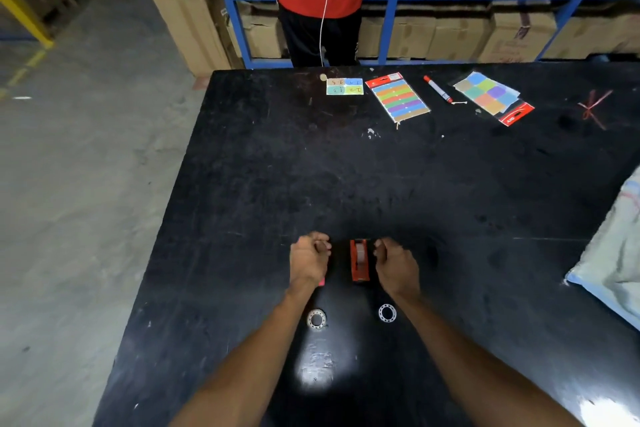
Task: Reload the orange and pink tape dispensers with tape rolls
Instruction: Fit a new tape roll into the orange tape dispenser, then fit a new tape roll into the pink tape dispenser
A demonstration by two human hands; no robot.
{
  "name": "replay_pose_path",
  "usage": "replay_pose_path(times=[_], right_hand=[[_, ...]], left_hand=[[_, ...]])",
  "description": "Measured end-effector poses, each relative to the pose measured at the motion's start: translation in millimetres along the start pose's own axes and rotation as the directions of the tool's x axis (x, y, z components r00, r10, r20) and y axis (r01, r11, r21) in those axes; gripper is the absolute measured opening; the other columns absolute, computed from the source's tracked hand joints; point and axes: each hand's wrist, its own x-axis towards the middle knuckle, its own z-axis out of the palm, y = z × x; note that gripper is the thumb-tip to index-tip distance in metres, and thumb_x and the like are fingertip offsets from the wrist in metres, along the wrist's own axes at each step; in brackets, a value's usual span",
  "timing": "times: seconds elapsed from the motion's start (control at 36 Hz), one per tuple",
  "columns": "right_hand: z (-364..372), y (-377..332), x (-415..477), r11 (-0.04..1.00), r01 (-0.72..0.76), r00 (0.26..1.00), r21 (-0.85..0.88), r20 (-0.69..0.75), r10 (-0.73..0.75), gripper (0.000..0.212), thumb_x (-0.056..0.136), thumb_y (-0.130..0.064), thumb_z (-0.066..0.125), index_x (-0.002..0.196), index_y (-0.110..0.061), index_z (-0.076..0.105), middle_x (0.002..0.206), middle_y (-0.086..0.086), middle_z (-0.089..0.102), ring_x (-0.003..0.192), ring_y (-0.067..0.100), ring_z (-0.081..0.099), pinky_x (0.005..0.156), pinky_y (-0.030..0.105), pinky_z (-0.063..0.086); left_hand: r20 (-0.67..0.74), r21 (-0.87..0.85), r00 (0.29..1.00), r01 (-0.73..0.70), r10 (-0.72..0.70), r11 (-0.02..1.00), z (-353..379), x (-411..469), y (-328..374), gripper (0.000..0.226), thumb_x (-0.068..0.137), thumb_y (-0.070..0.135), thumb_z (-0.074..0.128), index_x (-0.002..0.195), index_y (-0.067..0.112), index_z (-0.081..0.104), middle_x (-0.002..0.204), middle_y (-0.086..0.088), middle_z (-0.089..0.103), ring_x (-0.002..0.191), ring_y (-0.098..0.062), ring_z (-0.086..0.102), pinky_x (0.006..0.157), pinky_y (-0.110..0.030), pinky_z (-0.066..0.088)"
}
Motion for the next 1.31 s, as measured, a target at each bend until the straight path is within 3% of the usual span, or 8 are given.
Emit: replay_pose_path(times=[0.08, 0.14, 0.19, 0.28, 0.47, 0.78, 1.08, 1.31], right_hand=[[0.9, -24.6, -0.3, 0.986, 0.166, 0.986, -0.014, 0.022, -0.166, 0.014, 0.094, -0.024, 0.054, 0.095, -0.019, 0.067, 0.098, 0.005, 0.074, 0.089, 0.031, 0.069, 0.073, 0.041, 0.055], [6.9, -40.0, 0.3, 0.962, 0.272, 0.953, -0.01, 0.14, -0.268, 0.011, 0.092, -0.022, 0.058, 0.093, -0.02, 0.068, 0.097, 0.001, 0.072, 0.087, 0.027, 0.069, 0.073, 0.04, 0.055], [13.8, -51.3, 0.5, 0.931, 0.364, 0.897, -0.034, 0.281, -0.34, 0.011, 0.091, -0.022, 0.059, 0.095, -0.021, 0.069, 0.098, 0.002, 0.069, 0.089, 0.027, 0.068, 0.074, 0.041, 0.054], [29.0, -65.8, -0.1, 0.868, 0.485, 0.82, -0.105, 0.399, -0.41, 0.017, 0.09, -0.023, 0.061, 0.104, -0.018, 0.069, 0.103, 0.005, 0.064, 0.098, 0.027, 0.065, 0.08, 0.042, 0.052], [55.0, -86.9, -0.5, 0.831, 0.5, 0.816, -0.246, 0.457, -0.356, 0.033, 0.09, -0.022, 0.057, 0.123, -0.022, 0.06, 0.12, 0.003, 0.058, 0.11, 0.025, 0.061, 0.084, 0.039, 0.047], [77.5, -91.5, 11.0, 0.848, 0.398, 0.874, -0.351, 0.424, -0.235, 0.03, 0.089, -0.021, 0.059, 0.118, -0.018, 0.063, 0.127, 0.005, 0.053, 0.1, 0.028, 0.067, 0.085, 0.038, 0.053], [68.7, -91.0, 26.9, 0.915, 0.365, 0.789, -0.175, 0.579, -0.204, 0.029, 0.088, -0.017, 0.065, 0.115, -0.006, 0.064, 0.106, 0.001, 0.04, 0.104, 0.028, 0.058, 0.096, 0.038, 0.044], [55.0, -90.6, 17.7, 0.935, 0.335, 0.81, -0.114, 0.542, -0.224, 0.038, 0.078, -0.023, 0.074, 0.114, -0.018, 0.064, 0.112, 0.0, 0.05, 0.105, 0.02, 0.056, 0.096, 0.039, 0.043]], left_hand=[[-0.061, 0.125, 0.992, -0.099, 0.108, 0.987, -36.6, -1.5, -1.3, 0.031, 0.086, -0.004, 0.051, 0.1, 0.014, 0.071, 0.078, 0.004, 0.07, 0.067, -0.004, 0.064, 0.068, -0.005, 0.049], [-0.029, 0.144, 0.994, -0.096, 0.101, 0.985, -53.3, 1.3, -11.2, 0.037, 0.082, -0.006, 0.06, 0.113, 0.013, 0.068, 0.092, 0.002, 0.066, 0.076, -0.011, 0.062, 0.076, -0.013, 0.053], [0.119, 0.164, 0.992, -0.054, 0.035, 0.985, -63.7, 4.7, -23.3, 0.062, 0.077, 0.001, 0.075, 0.134, 0.014, 0.055, 0.113, 0.002, 0.058, 0.092, -0.014, 0.057, 0.09, -0.025, 0.054], [0.39, 0.283, 0.917, -0.036, -0.08, 0.959, -75.3, 6.1, -41.6, 0.101, 0.068, 0.015, 0.085, 0.151, 0.021, 0.029, 0.141, -0.001, 0.042, 0.127, -0.018, 0.047, 0.114, -0.035, 0.038], [0.435, 0.389, 0.9, -0.202, 0.014, 0.899, -65.5, 4.0, -61.4, 0.12, 0.056, 0.035, 0.09, 0.153, 0.032, 0.019, 0.137, 0.0, 0.048, 0.128, -0.016, 0.041, 0.116, -0.035, 0.03], [0.413, 0.3, 0.9, -0.278, 0.139, 0.913, -65.4, 23.5, -62.5, 0.108, 0.055, 0.042, 0.091, 0.147, 0.025, 0.036, 0.144, 0.001, 0.05, 0.132, -0.016, 0.047, 0.116, -0.034, 0.034], [0.439, 0.384, 0.884, -0.344, 0.158, 0.857, -68.6, 20.0, -47.2, 0.097, 0.069, 0.039, 0.085, 0.148, 0.014, 0.033, 0.147, -0.004, 0.049, 0.134, -0.022, 0.047, 0.113, -0.03, 0.03], [0.457, 0.377, 0.886, -0.267, 0.073, 0.887, -68.8, 16.6, -47.1, 0.111, 0.065, 0.031, 0.088, 0.152, 0.016, 0.021, 0.154, -0.003, 0.038, 0.142, -0.022, 0.036, 0.118, -0.034, 0.022]])
